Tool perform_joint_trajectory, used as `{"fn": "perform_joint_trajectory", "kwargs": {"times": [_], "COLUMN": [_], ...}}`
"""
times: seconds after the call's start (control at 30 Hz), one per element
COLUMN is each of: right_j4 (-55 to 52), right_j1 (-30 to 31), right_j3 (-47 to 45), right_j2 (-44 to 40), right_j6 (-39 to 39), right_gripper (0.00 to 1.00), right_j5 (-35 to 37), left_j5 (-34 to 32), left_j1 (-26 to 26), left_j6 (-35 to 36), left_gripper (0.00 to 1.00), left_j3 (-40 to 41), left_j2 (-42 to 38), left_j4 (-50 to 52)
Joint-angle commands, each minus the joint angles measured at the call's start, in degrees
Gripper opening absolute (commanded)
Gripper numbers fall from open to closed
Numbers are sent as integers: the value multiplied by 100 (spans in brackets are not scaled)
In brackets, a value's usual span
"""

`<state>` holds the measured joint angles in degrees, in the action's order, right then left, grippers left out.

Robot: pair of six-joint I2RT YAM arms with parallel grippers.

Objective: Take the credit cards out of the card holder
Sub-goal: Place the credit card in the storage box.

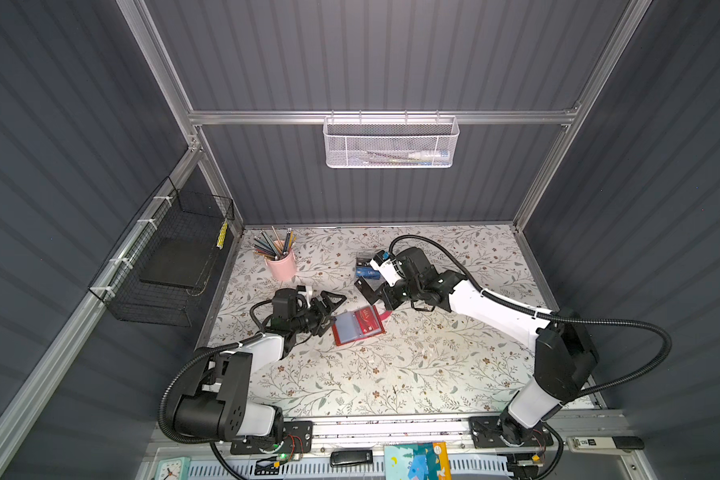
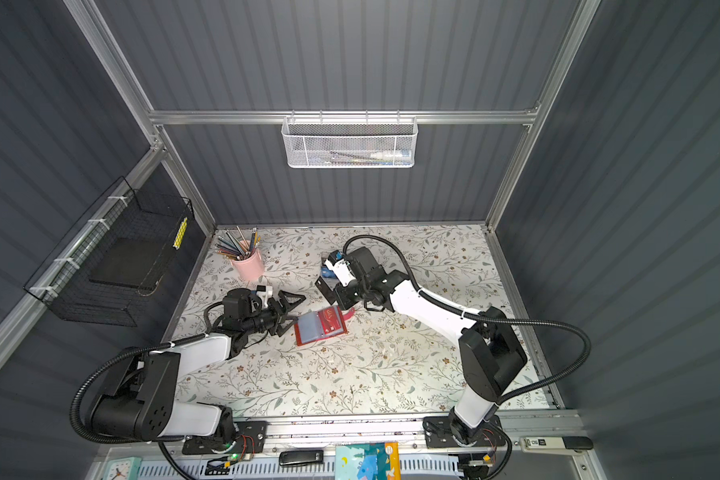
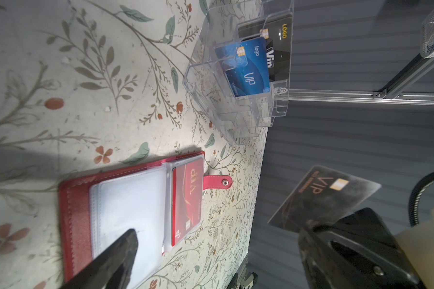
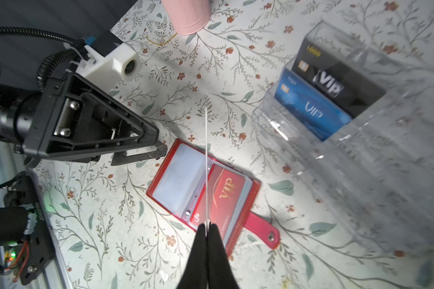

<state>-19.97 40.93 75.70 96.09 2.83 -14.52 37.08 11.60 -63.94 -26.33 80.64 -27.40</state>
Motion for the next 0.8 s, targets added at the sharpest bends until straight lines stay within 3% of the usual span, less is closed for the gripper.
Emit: {"fn": "perform_joint_trajectory", "kwargs": {"times": [0.0, 0.33, 0.77], "right_j4": [-1222, -1900, -1473], "right_j1": [-118, -570, -1229], "right_j3": [546, 1490, 2007], "right_j2": [278, 876, 1411], "right_j6": [-1098, -2655, -4558], "right_gripper": [0, 0, 0], "right_j5": [142, 461, 698], "left_j5": [56, -99, -277], "left_j1": [23, 283, 649], "left_j6": [-172, -162, -430], "left_gripper": [100, 100, 100], "left_j3": [-154, -337, -1012], "left_j2": [27, 262, 1227], "left_j4": [-326, -540, -1014]}}
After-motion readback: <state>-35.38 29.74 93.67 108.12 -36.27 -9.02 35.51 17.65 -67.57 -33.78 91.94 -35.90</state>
